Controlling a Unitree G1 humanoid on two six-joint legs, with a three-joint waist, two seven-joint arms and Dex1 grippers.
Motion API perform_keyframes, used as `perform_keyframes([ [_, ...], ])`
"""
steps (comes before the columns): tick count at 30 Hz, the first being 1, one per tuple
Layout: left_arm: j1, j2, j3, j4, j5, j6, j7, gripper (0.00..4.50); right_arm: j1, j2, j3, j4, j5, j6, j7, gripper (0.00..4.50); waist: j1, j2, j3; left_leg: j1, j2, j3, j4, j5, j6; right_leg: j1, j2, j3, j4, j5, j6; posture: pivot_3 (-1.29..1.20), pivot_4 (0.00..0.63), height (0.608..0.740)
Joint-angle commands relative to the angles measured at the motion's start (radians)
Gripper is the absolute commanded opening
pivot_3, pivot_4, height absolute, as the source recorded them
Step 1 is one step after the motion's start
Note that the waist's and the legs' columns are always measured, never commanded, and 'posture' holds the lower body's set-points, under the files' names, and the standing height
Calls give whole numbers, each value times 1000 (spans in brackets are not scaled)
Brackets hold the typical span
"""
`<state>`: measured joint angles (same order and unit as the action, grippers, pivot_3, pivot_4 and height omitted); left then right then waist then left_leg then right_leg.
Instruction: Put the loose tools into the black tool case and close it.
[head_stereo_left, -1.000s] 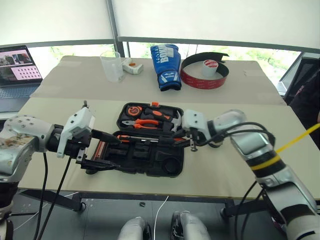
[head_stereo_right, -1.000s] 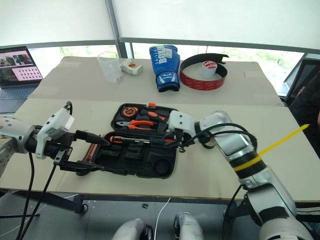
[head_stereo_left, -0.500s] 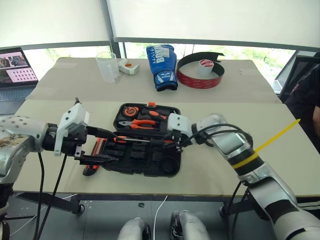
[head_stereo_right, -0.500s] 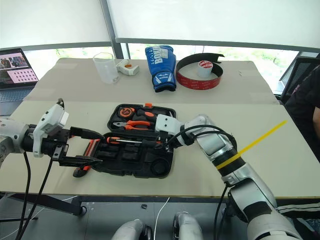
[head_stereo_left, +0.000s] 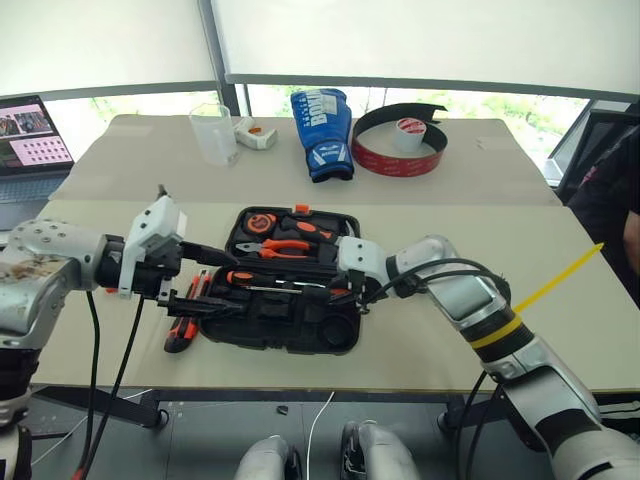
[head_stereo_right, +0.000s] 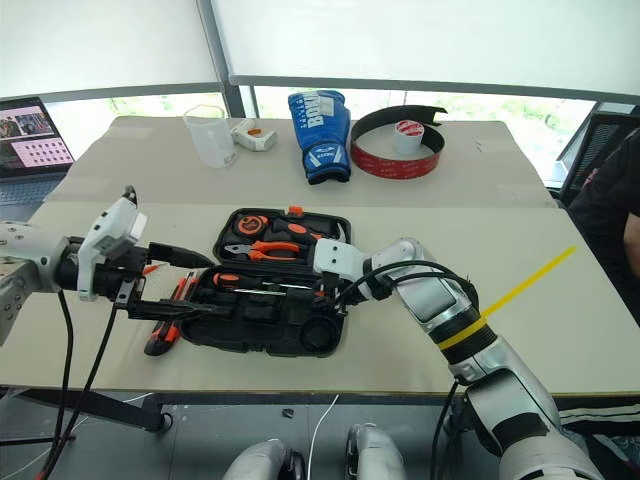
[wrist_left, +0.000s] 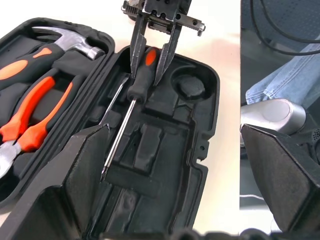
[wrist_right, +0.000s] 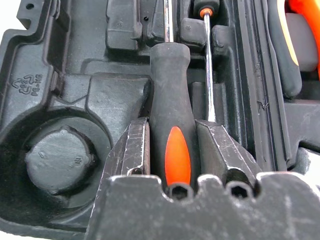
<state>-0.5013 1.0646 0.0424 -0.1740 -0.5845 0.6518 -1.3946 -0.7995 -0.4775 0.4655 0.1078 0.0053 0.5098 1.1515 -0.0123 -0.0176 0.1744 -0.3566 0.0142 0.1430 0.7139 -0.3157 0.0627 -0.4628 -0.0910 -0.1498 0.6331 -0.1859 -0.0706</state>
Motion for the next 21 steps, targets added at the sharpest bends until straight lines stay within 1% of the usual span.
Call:
perform_keyframes([
  [1,-25,-1,4,1,4,-19,-7,4500,-12,9,-19,-13,-8,6,-28,2025,0,0,0,0,0,0,0,0,0,0,0,0,0,0,0,0,150,727],
  [4,-30,-4,1,0,2,-16,-8,4500,-12,14,-25,-37,13,16,-21,2872,0,0,0,0,0,0,0,0,0,0,0,0,0,0,0,0,150,727],
  [5,-32,-5,1,1,1,-14,-8,4500,-11,14,-27,-54,21,21,-18,3252,0,0,0,0,0,0,0,0,0,0,0,0,0,0,0,0,150,727],
  [8,-34,-5,-2,16,9,-20,-10,4500,-18,33,-48,-102,56,57,-22,3301,-2,0,0,0,0,0,0,0,0,0,0,0,0,0,0,0,150,727],
  [11,4,6,-3,37,33,-42,-13,4500,-30,76,-86,-140,111,130,-43,3301,-5,0,0,0,0,0,0,0,0,0,1,0,0,0,0,0,150,727],
  [13,44,18,6,38,44,-59,-20,4500,-26,88,-79,-143,111,143,-53,2294,-5,0,0,1,0,0,0,0,0,0,1,0,1,0,0,0,150,727],
  [14,64,23,13,41,50,-69,-23,4500,-23,93,-74,-143,112,148,-59,2124,-5,0,0,1,0,0,0,0,0,0,1,0,1,0,0,0,150,727],
  [17,95,32,31,51,59,-89,-21,4500,-14,113,-52,-120,102,140,-81,1053,-3,0,0,1,0,0,0,0,0,0,0,0,1,0,0,0,150,727],
  [20,104,36,41,51,56,-94,-20,4500,-8,120,-32,-92,82,114,-95,98,0,0,0,0,0,0,0,0,0,-1,0,0,0,0,0,0,150,727],
  [21,106,37,43,49,56,-95,-19,4500,-9,124,-25,-69,71,97,-104,33,0,0,0,0,0,0,0,0,0,-1,0,0,0,0,0,0,150,727],
])
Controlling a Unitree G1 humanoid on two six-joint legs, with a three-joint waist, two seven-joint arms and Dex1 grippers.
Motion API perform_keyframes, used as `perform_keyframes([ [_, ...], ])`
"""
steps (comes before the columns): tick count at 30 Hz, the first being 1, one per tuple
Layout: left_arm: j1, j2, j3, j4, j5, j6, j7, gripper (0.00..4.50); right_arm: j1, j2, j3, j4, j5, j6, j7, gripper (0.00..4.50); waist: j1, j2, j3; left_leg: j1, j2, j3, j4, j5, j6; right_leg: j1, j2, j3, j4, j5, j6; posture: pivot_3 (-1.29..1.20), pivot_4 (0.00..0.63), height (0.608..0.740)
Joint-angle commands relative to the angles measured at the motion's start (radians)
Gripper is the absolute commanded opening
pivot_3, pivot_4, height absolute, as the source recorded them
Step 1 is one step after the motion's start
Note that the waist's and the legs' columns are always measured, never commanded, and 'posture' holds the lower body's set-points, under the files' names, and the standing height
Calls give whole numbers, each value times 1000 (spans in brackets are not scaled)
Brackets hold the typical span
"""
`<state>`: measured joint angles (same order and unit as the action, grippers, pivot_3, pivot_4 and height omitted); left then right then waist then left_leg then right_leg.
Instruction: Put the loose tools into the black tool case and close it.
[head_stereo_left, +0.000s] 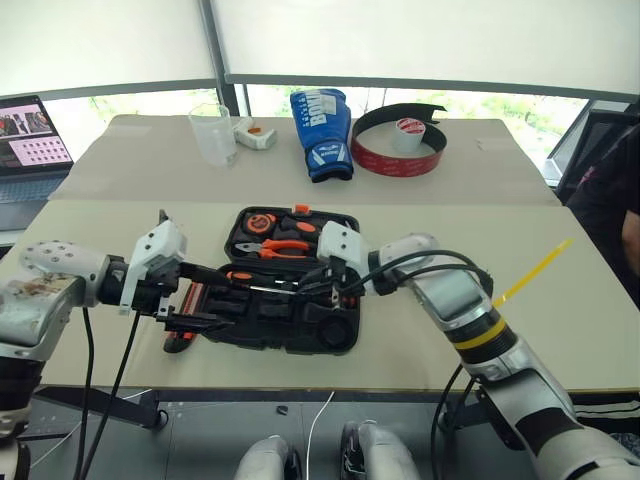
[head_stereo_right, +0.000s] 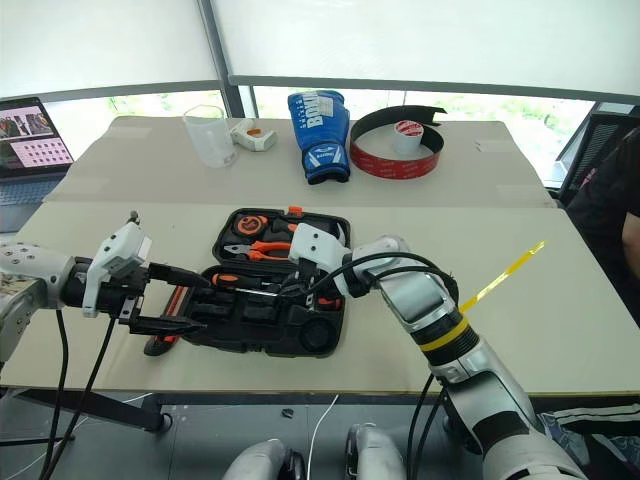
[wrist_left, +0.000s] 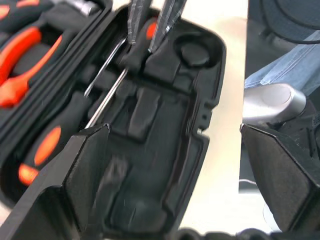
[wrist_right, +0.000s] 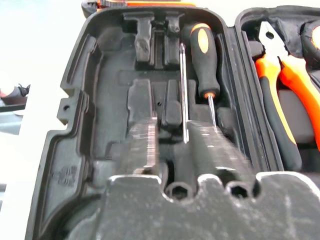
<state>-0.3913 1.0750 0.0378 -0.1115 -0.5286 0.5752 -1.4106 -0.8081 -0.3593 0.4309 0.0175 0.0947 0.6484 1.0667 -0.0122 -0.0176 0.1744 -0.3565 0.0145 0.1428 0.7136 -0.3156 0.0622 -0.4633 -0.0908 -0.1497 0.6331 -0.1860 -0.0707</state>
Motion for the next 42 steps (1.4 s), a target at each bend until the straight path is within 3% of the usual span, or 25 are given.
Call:
perform_keyframes([
  [1,-3,28,50,-15,-1,-19,-2,4500,-4,11,14,42,-26,-56,-27,33,0,0,0,0,0,0,0,0,0,0,0,0,0,0,0,0,150,727],
  [10,13,37,62,-30,-4,-17,1,4500,-15,34,33,147,-63,-126,-46,33,-3,0,0,0,0,1,-1,0,0,0,0,0,1,0,0,0,150,727],
  [21,-3,31,40,-12,18,-42,-5,4500,22,17,146,242,-191,-230,-51,33,-3,0,-1,3,0,1,-1,0,-1,2,0,1,1,0,0,0,150,727],
  [24,0,21,41,-8,21,-46,3,4500,2,53,72,220,-137,-190,-75,33,-4,0,-2,5,0,1,-1,-3,-6,3,0,1,1,0,0,0,150,727],
  [28,50,11,97,-7,13,-33,61,4500,-11,96,-121,60,52,-89,-72,33,-5,0,-1,3,0,1,-1,-2,-7,1,0,1,3,0,0,0,150,727],
  [32,185,-9,260,-16,-1,23,185,4500,14,21,-245,-173,245,55,10,1152,-4,0,-1,-3,0,0,-1,1,-1,-7,0,2,7,0,-2,0,150,727],
  [38,581,-95,639,-83,38,59,279,4500,96,-146,-360,-399,435,120,86,3269,-7,0,-1,-7,0,-2,-5,0,-1,-10,0,0,1,1,-6,0,150,727],
  [41,748,-152,772,-69,91,14,303,4500,128,-203,-356,-425,430,82,108,3301,3,0,-1,-7,1,-2,-5,0,-1,-9,0,0,0,-1,-3,0,150,727],
  [42,787,-166,799,-54,110,-11,307,4500,135,-212,-352,-427,426,73,109,3301,2,0,-1,-7,1,-2,-5,-4,-9,-9,0,-1,-1,-1,-2,0,150,727],
])
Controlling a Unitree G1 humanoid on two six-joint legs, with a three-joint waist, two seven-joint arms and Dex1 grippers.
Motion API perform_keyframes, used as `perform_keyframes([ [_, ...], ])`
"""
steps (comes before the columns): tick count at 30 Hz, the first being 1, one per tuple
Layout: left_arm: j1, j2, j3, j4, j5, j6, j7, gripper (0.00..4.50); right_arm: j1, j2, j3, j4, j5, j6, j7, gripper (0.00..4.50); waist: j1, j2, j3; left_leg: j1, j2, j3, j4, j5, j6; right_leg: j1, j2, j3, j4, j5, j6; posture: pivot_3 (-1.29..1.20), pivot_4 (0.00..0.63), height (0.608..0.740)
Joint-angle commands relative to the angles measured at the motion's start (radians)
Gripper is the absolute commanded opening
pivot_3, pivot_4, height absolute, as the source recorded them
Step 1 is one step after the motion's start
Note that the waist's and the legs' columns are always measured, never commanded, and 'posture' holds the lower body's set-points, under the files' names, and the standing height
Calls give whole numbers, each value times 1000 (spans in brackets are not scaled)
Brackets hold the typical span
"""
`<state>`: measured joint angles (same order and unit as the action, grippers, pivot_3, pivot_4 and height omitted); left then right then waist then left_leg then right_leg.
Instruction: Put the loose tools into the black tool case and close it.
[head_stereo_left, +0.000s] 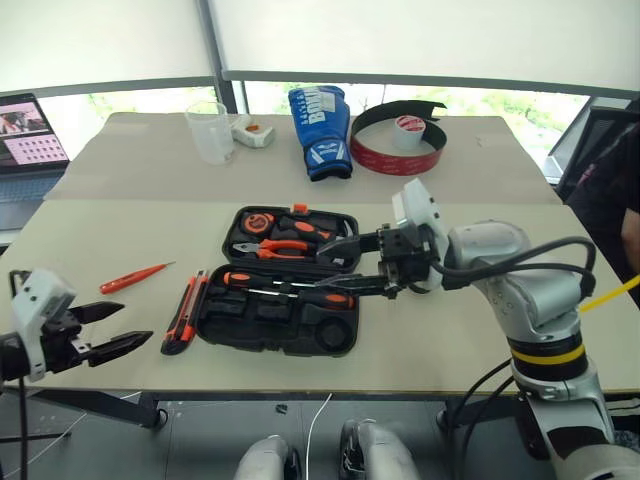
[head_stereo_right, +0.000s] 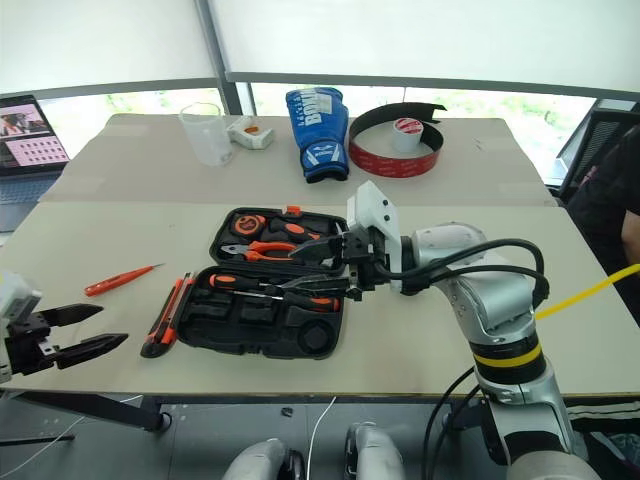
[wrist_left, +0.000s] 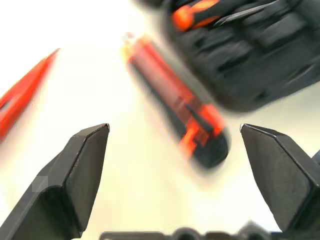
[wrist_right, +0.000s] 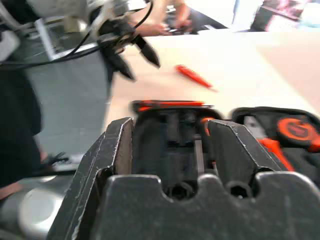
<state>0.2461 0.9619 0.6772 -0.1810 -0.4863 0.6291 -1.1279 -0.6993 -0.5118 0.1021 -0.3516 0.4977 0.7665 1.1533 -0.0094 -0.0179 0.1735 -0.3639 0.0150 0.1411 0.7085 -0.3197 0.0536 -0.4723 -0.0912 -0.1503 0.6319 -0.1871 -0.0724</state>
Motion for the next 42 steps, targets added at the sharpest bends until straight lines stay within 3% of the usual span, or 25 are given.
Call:
perform_keyframes([
  [1,175,-59,176,29,81,-86,32,4500,31,-66,-18,-59,22,-52,20,3301,-2,0,0,1,0,1,0,-1,0,1,-1,1,0,1,1,0,150,727],
  [4,174,-41,159,67,94,-125,37,4500,47,-79,2,-51,13,-84,15,3301,7,-1,0,2,0,0,0,-1,-1,1,-1,0,0,1,2,0,150,727],
  [8,50,43,28,159,136,-184,31,4500,58,-84,26,-39,-9,-115,0,3301,34,-1,0,1,0,-2,0,0,-2,0,-1,-1,1,1,2,0,150,727],
  [16,-486,170,-368,621,285,-362,-51,4500,123,-119,-3,-108,7,-100,-71,3301,24,-4,-2,-4,-1,0,0,-1,0,-1,-2,-3,-2,6,-6,0,150,727],
  [24,-1013,102,-677,1154,530,-600,-95,4500,245,-181,-96,-229,60,-51,-162,3301,11,-8,-2,-5,-1,4,0,4,8,-2,2,-5,-2,4,-3,0,150,727],
  [29,-1147,53,-768,1343,633,-642,-73,4500,302,-204,-144,-285,85,-35,-220,3301,3,-9,-2,-5,-1,6,2,4,8,-1,2,-3,-1,2,1,0,150,727],
  [35,-1201,26,-819,1433,697,-628,-70,4500,331,-234,-170,-317,103,-39,-256,3301,-1,-12,-2,-4,0,5,5,5,9,-1,1,-2,2,1,2,0,150,727],
  [38,-1212,21,-832,1460,719,-593,-60,3817,345,-251,-186,-329,112,-41,-262,3301,-1,-12,-2,-4,0,5,5,5,9,-1,0,0,3,2,2,0,150,727],
  [42,-1222,21,-819,1464,705,-574,-92,2234,354,-265,-190,-331,124,-47,-268,3301,-3,-12,-2,-1,0,6,6,5,9,-1,-1,1,9,1,2,0,150,727],
])
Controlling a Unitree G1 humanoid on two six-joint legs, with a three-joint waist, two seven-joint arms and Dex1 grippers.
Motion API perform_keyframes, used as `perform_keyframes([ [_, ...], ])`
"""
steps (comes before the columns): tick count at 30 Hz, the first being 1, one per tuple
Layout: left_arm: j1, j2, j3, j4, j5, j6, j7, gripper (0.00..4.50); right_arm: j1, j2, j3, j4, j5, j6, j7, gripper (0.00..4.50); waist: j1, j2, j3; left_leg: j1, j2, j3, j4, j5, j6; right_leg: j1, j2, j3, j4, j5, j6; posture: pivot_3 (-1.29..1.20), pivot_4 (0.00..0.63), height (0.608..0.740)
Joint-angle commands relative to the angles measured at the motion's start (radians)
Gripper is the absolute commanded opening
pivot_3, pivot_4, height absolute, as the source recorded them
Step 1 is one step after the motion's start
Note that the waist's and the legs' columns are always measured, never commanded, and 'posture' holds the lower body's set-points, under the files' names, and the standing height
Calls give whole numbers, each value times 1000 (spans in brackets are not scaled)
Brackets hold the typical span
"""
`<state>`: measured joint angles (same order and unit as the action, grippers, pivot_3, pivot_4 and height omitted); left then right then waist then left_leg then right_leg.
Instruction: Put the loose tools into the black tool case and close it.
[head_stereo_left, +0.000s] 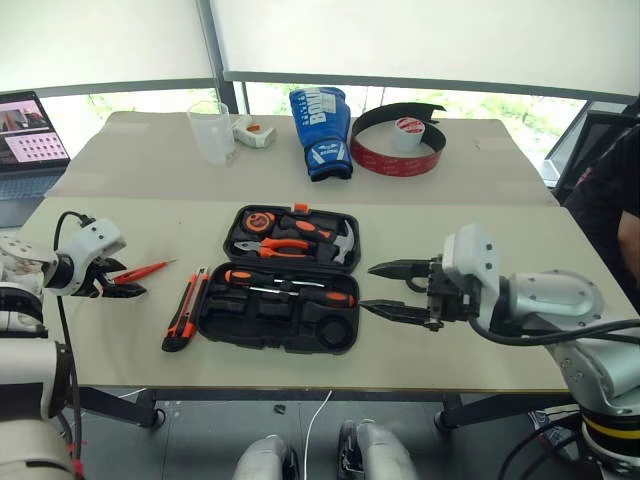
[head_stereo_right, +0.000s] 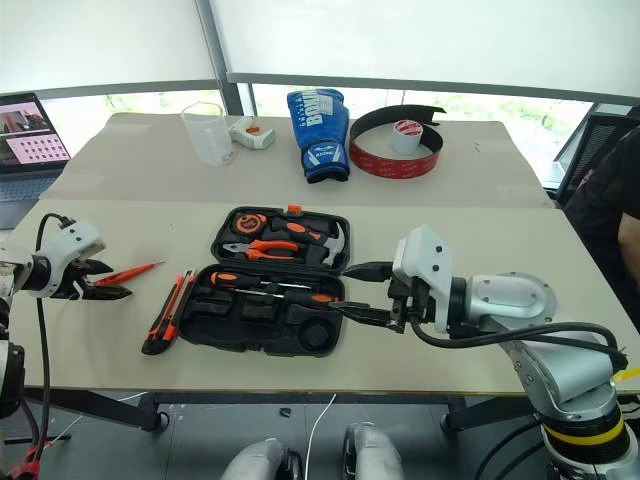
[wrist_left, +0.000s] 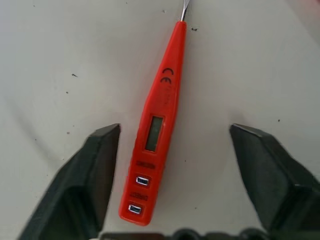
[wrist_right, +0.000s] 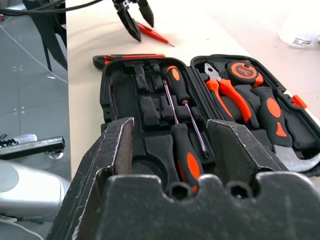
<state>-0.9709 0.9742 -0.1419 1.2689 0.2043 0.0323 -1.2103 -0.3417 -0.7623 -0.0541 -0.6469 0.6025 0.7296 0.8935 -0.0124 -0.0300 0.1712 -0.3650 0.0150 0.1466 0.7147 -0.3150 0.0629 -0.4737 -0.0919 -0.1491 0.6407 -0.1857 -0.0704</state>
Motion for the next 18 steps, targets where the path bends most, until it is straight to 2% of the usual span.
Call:
perform_keyframes([
  [1,-9,9,6,11,6,28,-23,1752,0,-18,-32,-36,22,-12,-9,3301,0,0,0,0,0,0,0,0,0,0,0,0,0,0,0,0,150,727],
  [2,-13,10,15,7,-4,33,-37,1481,3,-21,-30,-36,24,-14,-9,3301,0,0,0,0,1,0,0,0,0,0,0,0,1,0,0,0,150,727],
  [4,-15,14,32,-8,-22,21,-51,593,10,-28,-23,-35,23,-21,-4,3301,0,0,0,0,1,0,0,0,0,0,0,-1,1,0,0,0,150,727],
  [5,-15,18,40,-18,-31,12,-61,391,15,-33,-20,-32,23,-24,2,3301,1,-1,0,0,1,0,0,0,0,0,0,-1,1,0,0,0,150,727],
  [9,-7,36,76,-89,-70,-10,-116,389,43,-62,-9,-27,29,-29,44,3301,4,-3,0,-2,1,-1,2,0,0,0,0,-1,0,0,0,0,150,727],
  [11,15,46,100,-183,-112,-7,-178,389,58,-78,-10,-24,48,-17,67,3301,5,-3,0,-3,1,-1,4,0,1,0,0,-2,0,0,0,0,150,727],
  [14,107,56,142,-450,-203,54,-260,389,75,-96,-13,-20,59,-21,95,3301,7,-3,0,-4,1,-2,7,-2,4,0,-1,-1,0,0,0,0,150,727],
  [18,267,60,159,-927,-355,226,-356,389,77,-98,9,-8,27,-48,92,3301,9,-3,1,-5,1,-2,11,-4,6,0,-2,-1,1,0,0,0,150,727],
])
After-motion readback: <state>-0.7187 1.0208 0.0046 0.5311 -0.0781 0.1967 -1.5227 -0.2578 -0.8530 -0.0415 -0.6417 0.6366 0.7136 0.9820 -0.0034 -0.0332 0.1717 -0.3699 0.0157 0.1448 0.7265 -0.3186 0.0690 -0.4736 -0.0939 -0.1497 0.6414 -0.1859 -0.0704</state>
